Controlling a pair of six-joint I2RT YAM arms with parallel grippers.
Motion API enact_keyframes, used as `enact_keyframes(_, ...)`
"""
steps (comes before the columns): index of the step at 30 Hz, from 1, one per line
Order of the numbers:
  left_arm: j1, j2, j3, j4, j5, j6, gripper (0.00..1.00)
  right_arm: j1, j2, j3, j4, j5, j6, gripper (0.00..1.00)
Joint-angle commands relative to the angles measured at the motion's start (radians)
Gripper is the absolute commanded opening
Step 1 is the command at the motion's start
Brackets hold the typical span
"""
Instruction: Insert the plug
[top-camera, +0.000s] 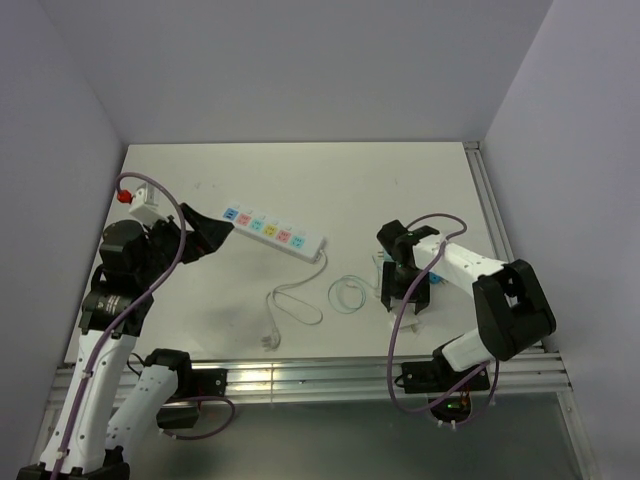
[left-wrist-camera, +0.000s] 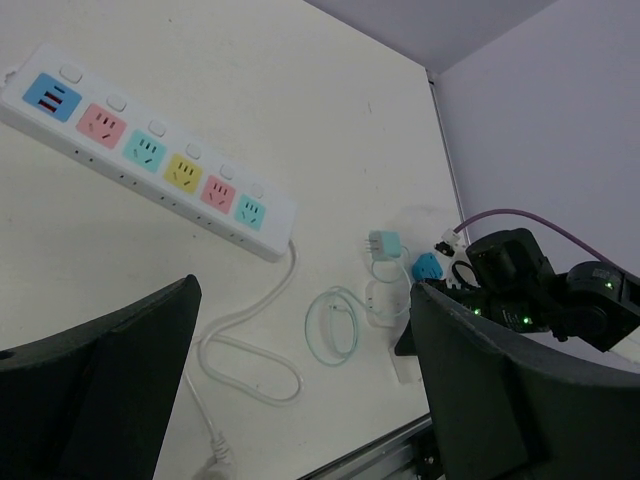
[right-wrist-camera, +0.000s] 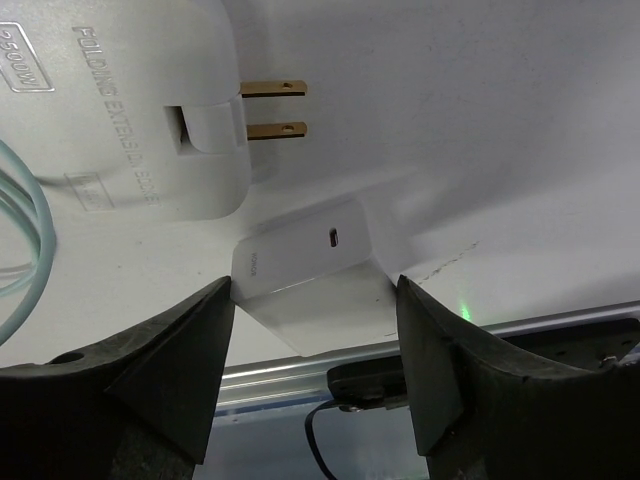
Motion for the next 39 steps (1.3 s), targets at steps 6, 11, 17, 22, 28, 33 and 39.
enact_keyframes(6,0.001,0.006,0.023,0.009,0.043,0.015,0.90,0.026,0.034,-0.001,-0.005,0.025,0.012,0.64)
enact_keyframes(11,-0.001,0.013,0.018,0.018,0.061,0.015,0.88,0.031,0.044,-0.007,0.003,0.009,0.012,0.28)
enact_keyframes(17,0.001,0.032,0.035,0.004,0.092,0.031,0.79,0.035,-0.059,0.054,-0.020,0.029,0.015,0.00)
enact_keyframes(22,-0.001,0.053,0.052,-0.008,0.147,0.064,0.72,0.035,-0.173,0.123,0.020,-0.085,0.012,0.00)
enact_keyframes(28,-0.001,0.065,0.038,-0.005,0.190,0.042,0.64,0.035,-0.222,0.140,0.086,-0.071,-0.013,0.00)
enact_keyframes(33,-0.001,0.047,0.043,0.000,0.198,0.019,0.65,0.035,-0.233,0.122,-0.005,0.038,-0.031,0.44)
enact_keyframes(39,-0.001,0.010,0.012,0.052,0.231,-0.022,0.66,0.035,-0.223,0.037,-0.026,0.021,-0.011,0.89)
